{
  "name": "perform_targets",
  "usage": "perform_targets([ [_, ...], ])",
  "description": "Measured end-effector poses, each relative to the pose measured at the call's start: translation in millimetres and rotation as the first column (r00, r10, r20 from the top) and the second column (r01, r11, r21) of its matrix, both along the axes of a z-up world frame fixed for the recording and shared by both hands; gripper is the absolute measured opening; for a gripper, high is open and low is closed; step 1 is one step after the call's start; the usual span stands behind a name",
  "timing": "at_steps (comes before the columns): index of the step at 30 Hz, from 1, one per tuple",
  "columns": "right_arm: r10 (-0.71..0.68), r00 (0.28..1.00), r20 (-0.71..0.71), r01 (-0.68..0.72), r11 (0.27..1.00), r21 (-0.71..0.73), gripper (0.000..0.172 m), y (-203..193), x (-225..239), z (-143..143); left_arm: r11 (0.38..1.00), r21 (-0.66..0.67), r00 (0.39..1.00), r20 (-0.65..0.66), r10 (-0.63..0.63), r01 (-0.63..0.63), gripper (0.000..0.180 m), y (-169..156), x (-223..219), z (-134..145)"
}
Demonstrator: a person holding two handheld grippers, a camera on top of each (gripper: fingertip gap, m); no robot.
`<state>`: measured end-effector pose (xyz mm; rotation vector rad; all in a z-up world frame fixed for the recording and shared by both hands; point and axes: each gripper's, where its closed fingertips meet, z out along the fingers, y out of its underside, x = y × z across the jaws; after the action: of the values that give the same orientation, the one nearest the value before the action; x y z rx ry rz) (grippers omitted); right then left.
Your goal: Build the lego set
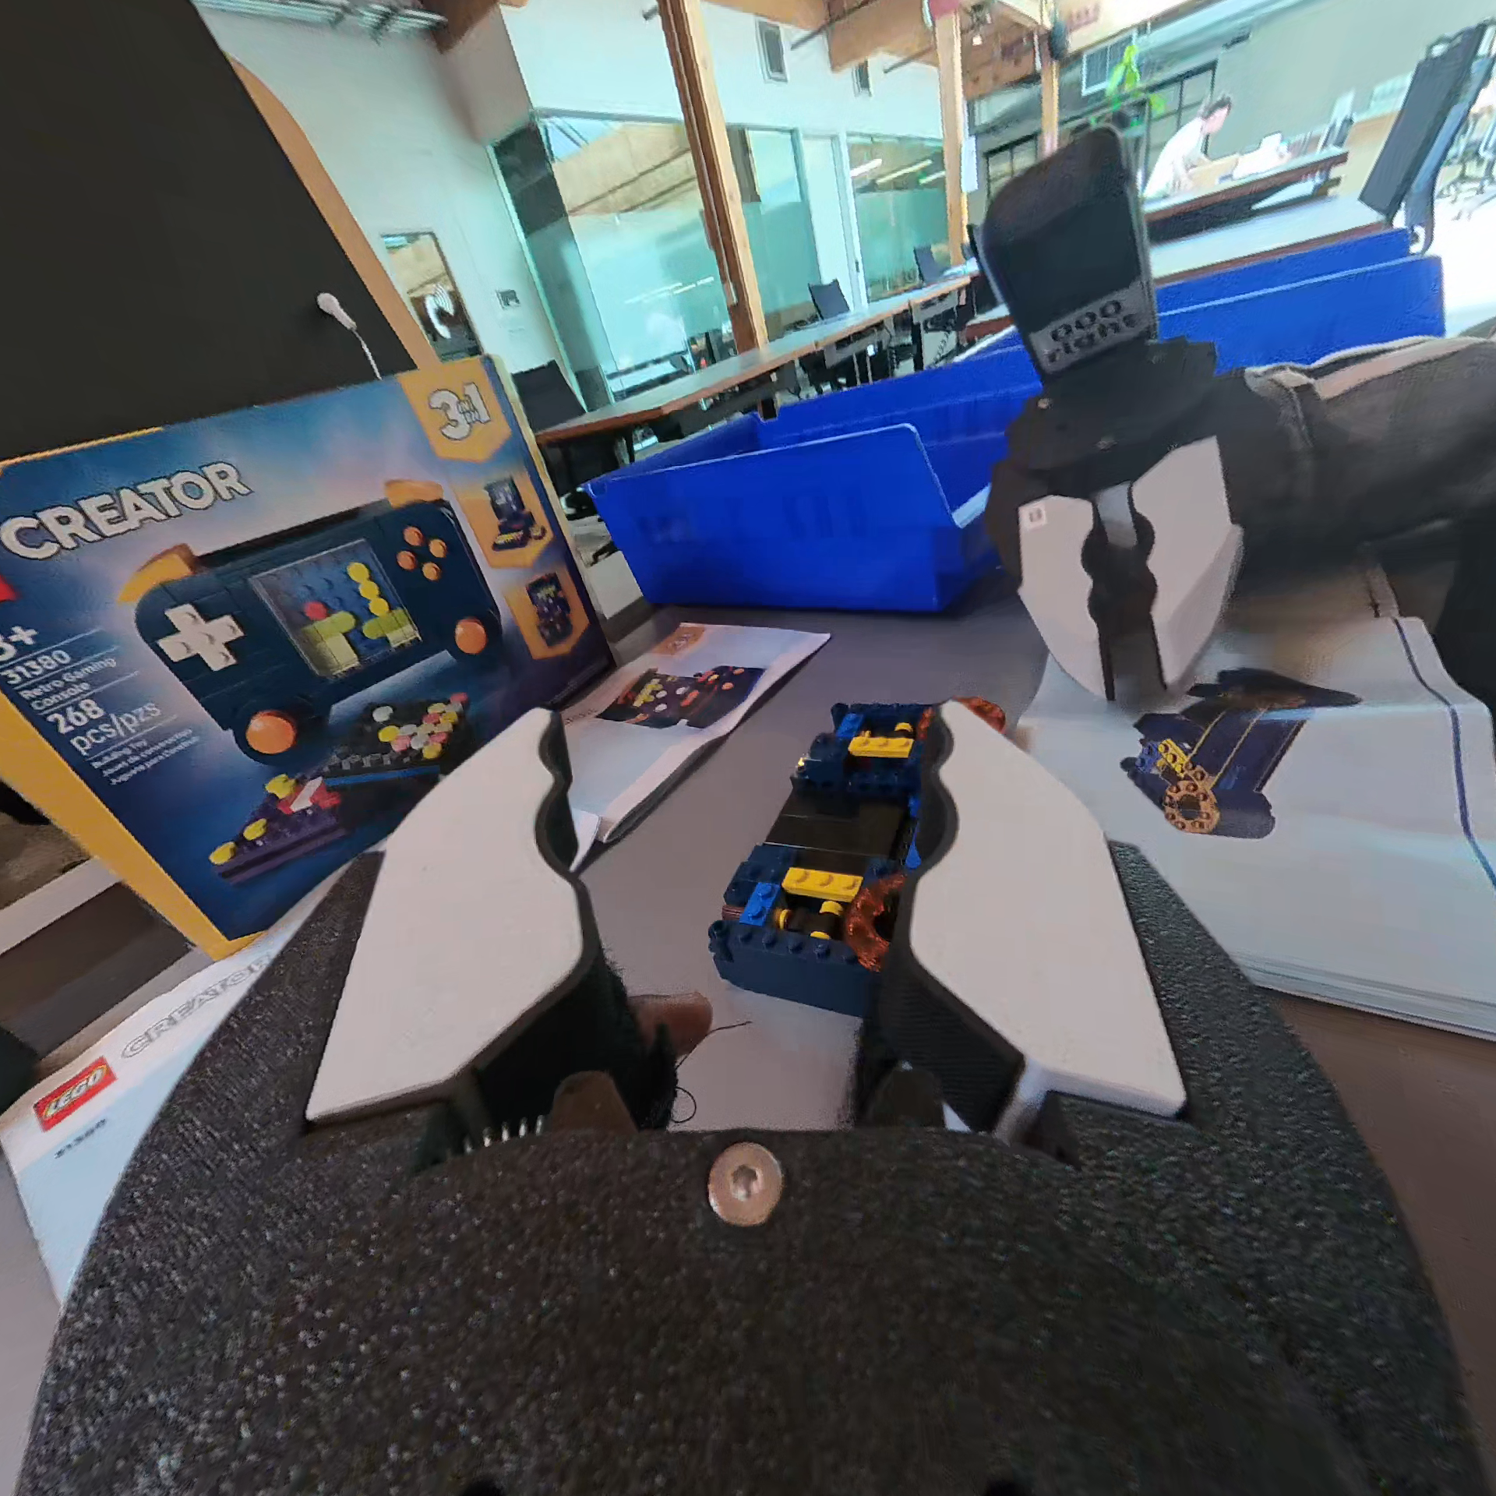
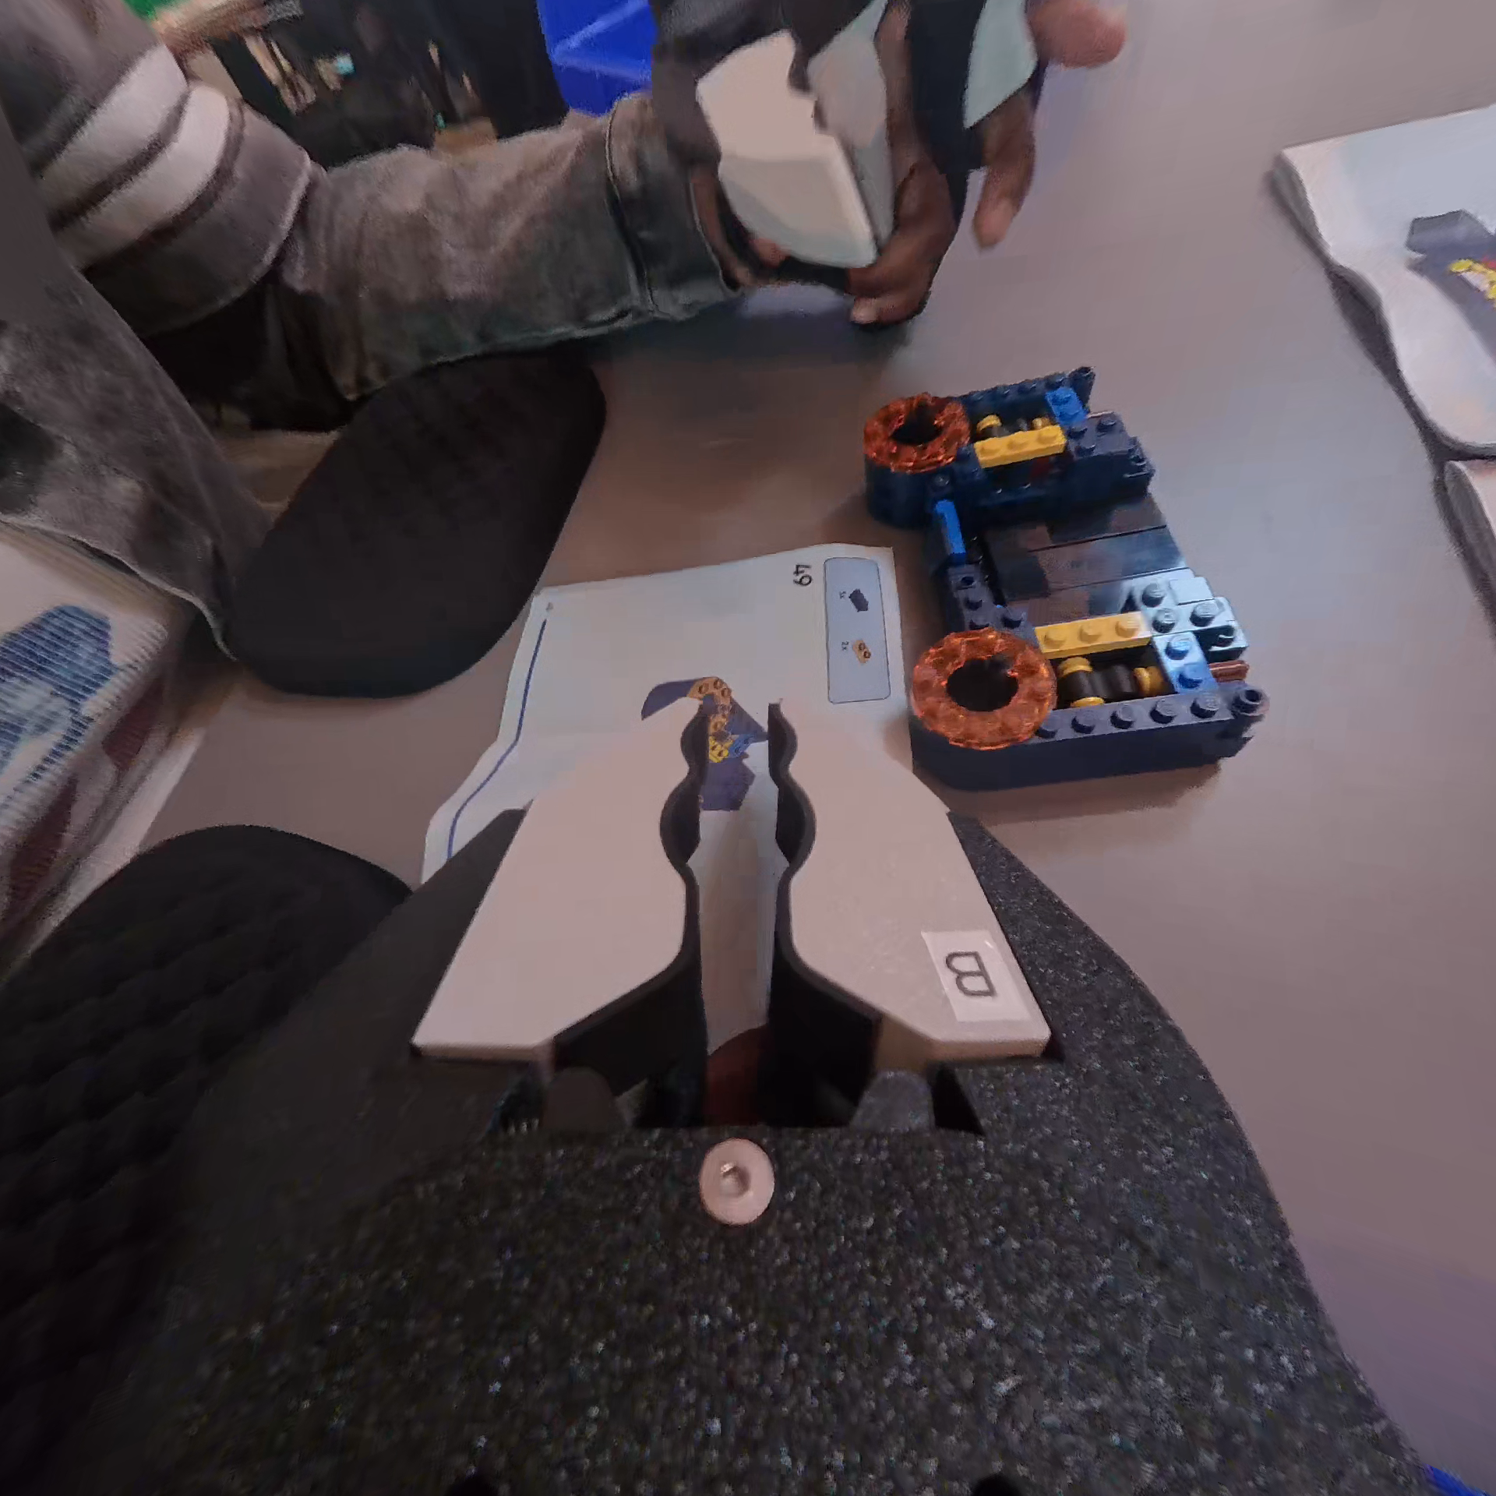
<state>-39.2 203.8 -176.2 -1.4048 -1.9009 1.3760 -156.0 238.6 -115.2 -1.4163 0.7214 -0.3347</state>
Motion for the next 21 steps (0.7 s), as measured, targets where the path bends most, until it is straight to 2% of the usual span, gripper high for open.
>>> perform_targets([
  [5,-0.056,0.997,-0.049,0.050,0.993,-0.109,0.003,11.4,-0.8,11.7,1.000,0.001,1.000,0.002,-0.014,0.014,0.068,-1.6,0.8,0.0],
  [11,-0.002,1.000,0.023,0.004,0.997,-0.076,0.006,3.0,-1.2,0.5,1.000,0.000,1.000,0.018,-0.007,0.007,0.056,-1.1,-1.2,1.2],
  [15,-0.001,0.998,0.057,0.005,0.996,-0.085,0.012,3.2,-2.1,-3.6,0.999,-0.044,0.999,-0.039,-0.006,0.004,0.036,-1.0,-1.9,-7.6],
  [17,-0.004,0.998,-0.063,0.004,1.000,0.000,0.012,7.3,0.8,16.6,0.999,-0.052,0.999,-0.039,-0.001,-0.001,0.034,0.0,-2.3,-8.3],
  [19,-0.027,0.978,-0.205,0.048,0.994,0.097,0.013,13.2,15.0,68.6,0.999,-0.048,0.999,-0.037,0.000,-0.002,0.034,-0.2,-2.6,-7.8],
  [21,-0.100,0.911,-0.400,0.184,0.967,0.177,0.012,25.7,39.9,131.3,0.999,-0.054,1.000,-0.028,0.002,-0.003,0.034,0.5,-3.5,-7.3],
])
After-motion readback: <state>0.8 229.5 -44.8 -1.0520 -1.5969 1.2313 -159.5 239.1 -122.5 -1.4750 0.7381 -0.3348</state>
